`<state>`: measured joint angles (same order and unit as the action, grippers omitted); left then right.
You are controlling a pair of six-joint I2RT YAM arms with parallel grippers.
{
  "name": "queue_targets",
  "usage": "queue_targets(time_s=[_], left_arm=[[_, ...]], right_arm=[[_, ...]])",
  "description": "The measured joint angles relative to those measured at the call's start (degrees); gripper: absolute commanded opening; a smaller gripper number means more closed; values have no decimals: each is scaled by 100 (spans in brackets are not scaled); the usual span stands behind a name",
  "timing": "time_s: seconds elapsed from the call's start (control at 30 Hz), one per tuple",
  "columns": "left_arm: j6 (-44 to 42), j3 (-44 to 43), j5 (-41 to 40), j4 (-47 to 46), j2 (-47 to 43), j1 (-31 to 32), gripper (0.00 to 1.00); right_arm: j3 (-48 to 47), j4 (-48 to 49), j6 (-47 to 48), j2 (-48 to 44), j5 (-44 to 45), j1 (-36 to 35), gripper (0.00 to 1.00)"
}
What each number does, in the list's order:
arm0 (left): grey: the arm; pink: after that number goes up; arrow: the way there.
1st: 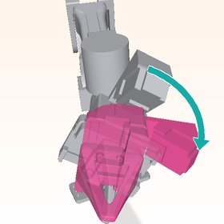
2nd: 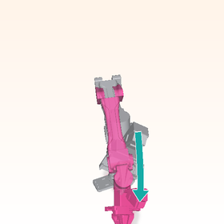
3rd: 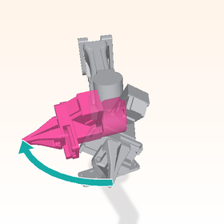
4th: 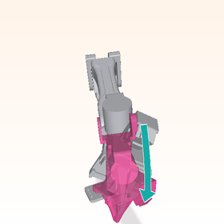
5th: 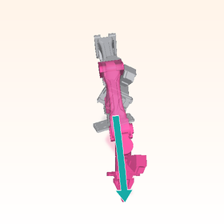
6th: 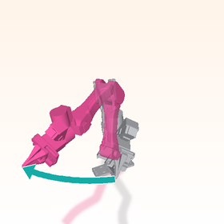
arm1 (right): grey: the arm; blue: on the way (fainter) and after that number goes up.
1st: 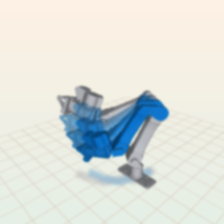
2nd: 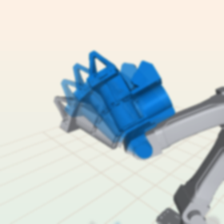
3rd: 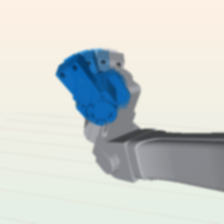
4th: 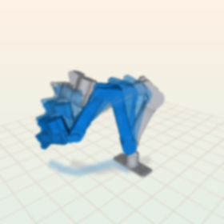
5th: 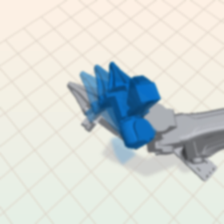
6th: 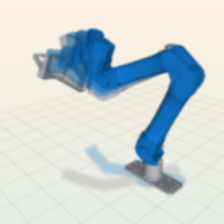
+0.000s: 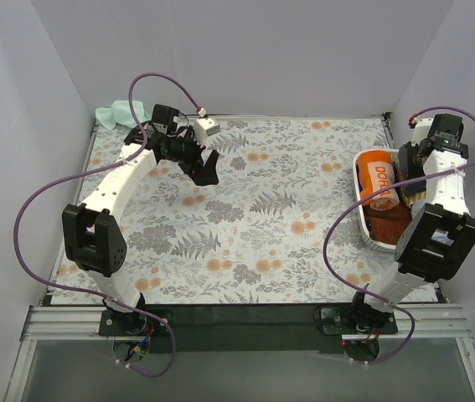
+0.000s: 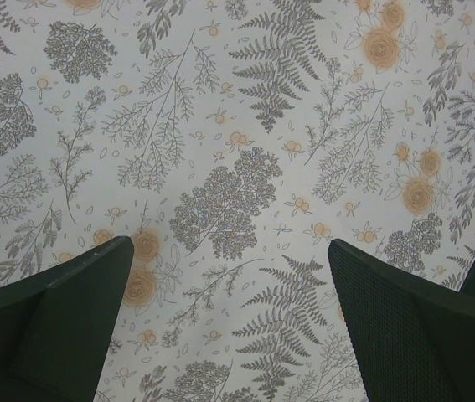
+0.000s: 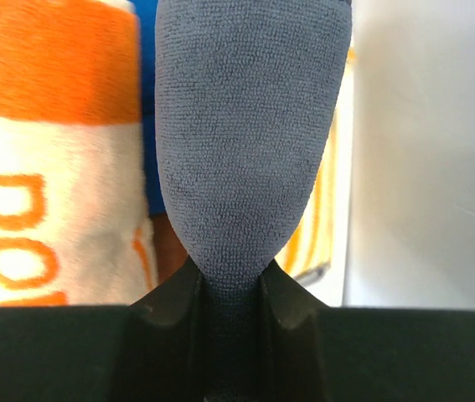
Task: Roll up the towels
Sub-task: Place the rolled towel into the container
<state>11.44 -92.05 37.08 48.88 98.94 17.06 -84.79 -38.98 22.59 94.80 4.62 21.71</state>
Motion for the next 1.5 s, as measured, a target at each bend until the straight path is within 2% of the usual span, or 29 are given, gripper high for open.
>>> queue_targets(time_s=[0.47,0.53,0.57,0.63,0.67,0.77,1.27,1.5], left_arm=[[-13,155,-70,7,15,0,98],[-11,157,-70,4,17,0,98],[-11,157,-70,2,17,0,98],[-13,157,-70,2,17,0,98],[-11,157,-70,2,17,0,98],[-11,157,-70,2,17,0,98],[-11,157,-70,0,17,0,98],[-9,157,-70,2,22,0,98]], right_arm=[[168,28,-175,374,-313,-109,1],[175,35,-173,393,-313,-111,12],[175,37,-173,400,-313,-109,23],[175,35,-192,400,-315,-109,32],[175,24,-175,400,-317,-109,41],[162,-31,-170,400,-313,-109,52],[-476,-728,-122,393,-341,-81,54],[-935,-870,-122,391,-535,-79,47]])
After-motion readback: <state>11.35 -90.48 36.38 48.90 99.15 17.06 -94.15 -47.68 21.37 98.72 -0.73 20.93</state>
